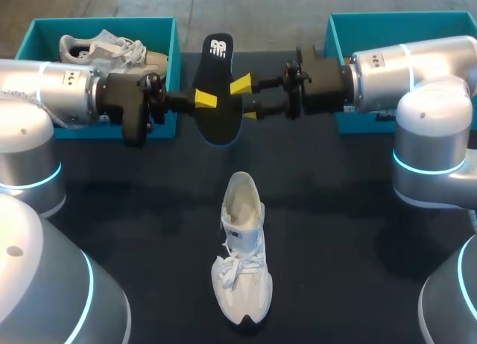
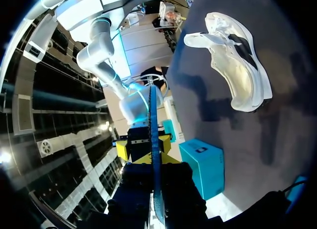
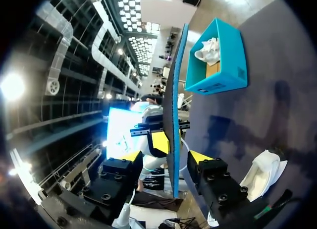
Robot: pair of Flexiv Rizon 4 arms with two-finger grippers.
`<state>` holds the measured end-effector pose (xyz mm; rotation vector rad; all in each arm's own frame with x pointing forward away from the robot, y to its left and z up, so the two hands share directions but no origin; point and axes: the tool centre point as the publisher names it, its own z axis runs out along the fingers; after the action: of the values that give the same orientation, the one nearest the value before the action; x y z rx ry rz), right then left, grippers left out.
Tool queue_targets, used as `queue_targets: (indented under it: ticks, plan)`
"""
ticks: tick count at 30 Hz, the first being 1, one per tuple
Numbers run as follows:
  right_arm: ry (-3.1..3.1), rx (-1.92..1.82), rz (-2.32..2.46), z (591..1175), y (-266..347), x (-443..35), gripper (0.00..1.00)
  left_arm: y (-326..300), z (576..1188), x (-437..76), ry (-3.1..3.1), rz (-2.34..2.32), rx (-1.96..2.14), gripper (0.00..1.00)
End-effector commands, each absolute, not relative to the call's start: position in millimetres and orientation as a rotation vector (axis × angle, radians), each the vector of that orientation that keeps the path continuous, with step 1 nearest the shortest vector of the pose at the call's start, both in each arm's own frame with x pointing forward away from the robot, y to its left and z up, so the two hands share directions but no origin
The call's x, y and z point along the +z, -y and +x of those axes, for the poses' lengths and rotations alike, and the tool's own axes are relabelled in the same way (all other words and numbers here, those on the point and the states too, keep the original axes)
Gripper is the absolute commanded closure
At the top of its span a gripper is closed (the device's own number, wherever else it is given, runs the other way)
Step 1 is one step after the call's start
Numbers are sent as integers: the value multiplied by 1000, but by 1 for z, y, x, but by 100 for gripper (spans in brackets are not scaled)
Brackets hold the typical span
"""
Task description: Take the shoe out of the shoebox, open the shoe tongue, remove and reinsert the insole, then place the shoe into the shoebox
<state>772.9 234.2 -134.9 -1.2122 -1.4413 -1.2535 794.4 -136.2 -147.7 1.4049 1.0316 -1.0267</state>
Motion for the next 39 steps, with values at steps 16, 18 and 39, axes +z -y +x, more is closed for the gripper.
queue_targets:
  ticks: [16, 18, 39]
  plan:
    - [1451, -1249, -1204, 771, -241, -138, 63, 147, 793, -146, -1014, 1388, -1046, 100]
    - [1449, -1249, -1204, 770, -241, -139, 65, 147, 793, -146, -1014, 1387, -1048, 100]
    - [1460, -1252, -1199, 768, -242, -139, 84, 148, 789, -145, -1009, 1389, -1057, 100]
